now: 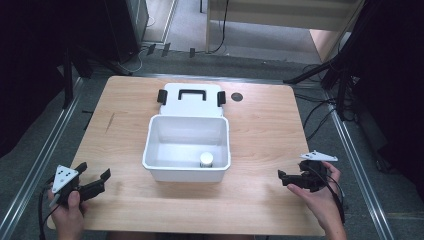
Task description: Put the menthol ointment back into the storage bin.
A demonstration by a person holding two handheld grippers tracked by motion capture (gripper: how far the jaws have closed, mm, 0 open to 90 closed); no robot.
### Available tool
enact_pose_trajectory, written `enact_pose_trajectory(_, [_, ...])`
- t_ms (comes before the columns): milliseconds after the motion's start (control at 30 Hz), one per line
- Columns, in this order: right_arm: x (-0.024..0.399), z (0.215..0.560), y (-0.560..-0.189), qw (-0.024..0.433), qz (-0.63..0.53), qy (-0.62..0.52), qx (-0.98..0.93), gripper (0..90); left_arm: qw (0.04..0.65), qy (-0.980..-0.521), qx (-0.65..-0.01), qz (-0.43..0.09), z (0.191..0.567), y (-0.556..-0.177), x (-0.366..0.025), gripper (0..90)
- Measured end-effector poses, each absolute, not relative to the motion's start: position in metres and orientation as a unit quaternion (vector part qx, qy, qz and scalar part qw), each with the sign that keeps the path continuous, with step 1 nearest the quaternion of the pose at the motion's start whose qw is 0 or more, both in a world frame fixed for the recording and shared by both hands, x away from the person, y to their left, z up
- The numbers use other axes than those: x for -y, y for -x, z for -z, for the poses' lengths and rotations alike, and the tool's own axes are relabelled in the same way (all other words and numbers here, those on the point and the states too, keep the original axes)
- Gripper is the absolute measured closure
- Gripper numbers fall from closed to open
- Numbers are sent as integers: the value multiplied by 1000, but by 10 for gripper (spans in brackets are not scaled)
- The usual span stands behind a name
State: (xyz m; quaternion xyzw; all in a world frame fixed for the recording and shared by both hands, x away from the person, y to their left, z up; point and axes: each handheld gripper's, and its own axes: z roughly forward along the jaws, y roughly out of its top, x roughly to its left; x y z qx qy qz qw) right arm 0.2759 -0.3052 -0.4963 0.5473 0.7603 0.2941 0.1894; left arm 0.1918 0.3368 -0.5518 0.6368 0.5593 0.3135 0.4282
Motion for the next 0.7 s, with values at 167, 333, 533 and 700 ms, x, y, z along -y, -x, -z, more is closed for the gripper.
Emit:
enact_pose_trajectory(167, [323,508,-266,204,-327,-560,-733,21,426,-637,-559,-315,552,-192,-336,148])
enact_pose_trajectory(333, [333,517,-260,210,-342,-565,-721,22,424,-638,-560,-316,552,-192,-336,147])
enact_pose_trajectory(533, [345,525,-254,224,-363,-575,-699,53,422,-638,-562,-315,552,-192,-335,147])
enact_pose_trajectory(700, [357,534,-246,243,-390,-585,-668,64,422,-638,-561,-317,552,-192,-337,147])
